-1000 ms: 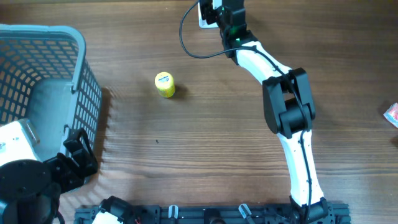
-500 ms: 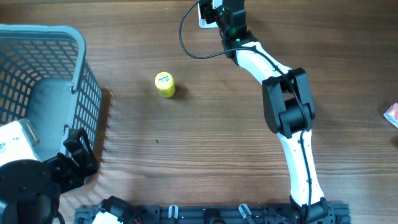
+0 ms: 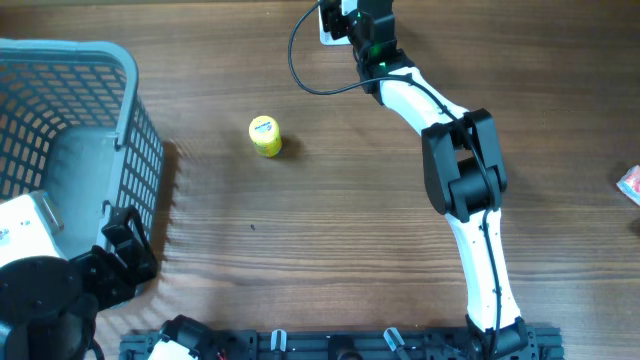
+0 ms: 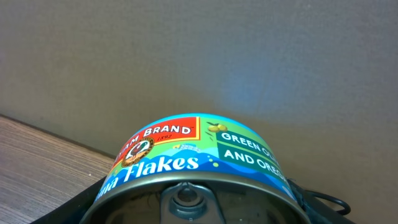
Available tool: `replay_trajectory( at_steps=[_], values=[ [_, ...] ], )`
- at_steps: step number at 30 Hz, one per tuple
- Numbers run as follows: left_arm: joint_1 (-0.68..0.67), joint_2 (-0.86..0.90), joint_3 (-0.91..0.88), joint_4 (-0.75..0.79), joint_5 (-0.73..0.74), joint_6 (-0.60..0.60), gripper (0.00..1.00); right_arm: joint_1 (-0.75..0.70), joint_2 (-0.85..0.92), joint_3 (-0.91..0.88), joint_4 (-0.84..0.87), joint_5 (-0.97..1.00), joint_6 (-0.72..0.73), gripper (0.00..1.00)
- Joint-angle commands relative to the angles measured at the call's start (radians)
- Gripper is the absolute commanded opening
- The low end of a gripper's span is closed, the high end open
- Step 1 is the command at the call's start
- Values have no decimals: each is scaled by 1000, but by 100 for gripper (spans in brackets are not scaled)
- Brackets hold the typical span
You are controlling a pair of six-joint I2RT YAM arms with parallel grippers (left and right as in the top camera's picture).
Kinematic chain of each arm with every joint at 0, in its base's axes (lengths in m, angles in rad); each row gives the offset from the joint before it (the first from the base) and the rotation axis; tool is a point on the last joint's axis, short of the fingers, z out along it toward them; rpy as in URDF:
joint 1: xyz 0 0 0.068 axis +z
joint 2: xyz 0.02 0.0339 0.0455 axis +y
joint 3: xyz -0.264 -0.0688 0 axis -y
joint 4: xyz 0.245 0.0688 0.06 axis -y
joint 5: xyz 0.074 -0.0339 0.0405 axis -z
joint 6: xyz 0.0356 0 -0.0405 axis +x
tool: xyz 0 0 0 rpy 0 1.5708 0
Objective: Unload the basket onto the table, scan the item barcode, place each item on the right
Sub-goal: 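Hold the tin can label in front of the scanner window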
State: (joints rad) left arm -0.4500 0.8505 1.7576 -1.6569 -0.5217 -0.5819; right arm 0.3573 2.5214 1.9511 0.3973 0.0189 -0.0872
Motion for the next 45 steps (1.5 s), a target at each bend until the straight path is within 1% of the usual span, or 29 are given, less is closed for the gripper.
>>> replay_trajectory(
  at_steps=[1, 5, 6, 10, 19, 28, 37, 41, 45],
  values=[
    [-3, -5, 0, 3, 1, -10, 100, 3, 10, 5, 4, -21, 8, 64],
    [-3, -5, 0, 3, 1, -10, 100, 3, 10, 5, -48, -18, 7, 64],
    [-3, -5, 0, 3, 1, -10, 100, 1, 10, 5, -69, -10, -1, 61],
    [-3, -5, 0, 3, 1, -10, 100, 2, 10, 5, -127, -9, -72, 60],
    [-3, -5, 0, 3, 1, -10, 100, 4, 9, 5, -200, -10, -78, 60],
    [-3, -5, 0, 2, 1, -10, 100, 5, 5, 5, -395, -10, -77, 59],
    [-3, -5, 0, -14, 1, -10, 100, 5, 5, 5, -571, -9, -74, 56],
    [-3, -5, 0, -24, 0, -10, 100, 3, 5, 5, -676, 47, -66, 53],
    [-3, -5, 0, -27, 0, -6, 100, 3, 5, 5, -772, 180, -66, 51]
  ],
)
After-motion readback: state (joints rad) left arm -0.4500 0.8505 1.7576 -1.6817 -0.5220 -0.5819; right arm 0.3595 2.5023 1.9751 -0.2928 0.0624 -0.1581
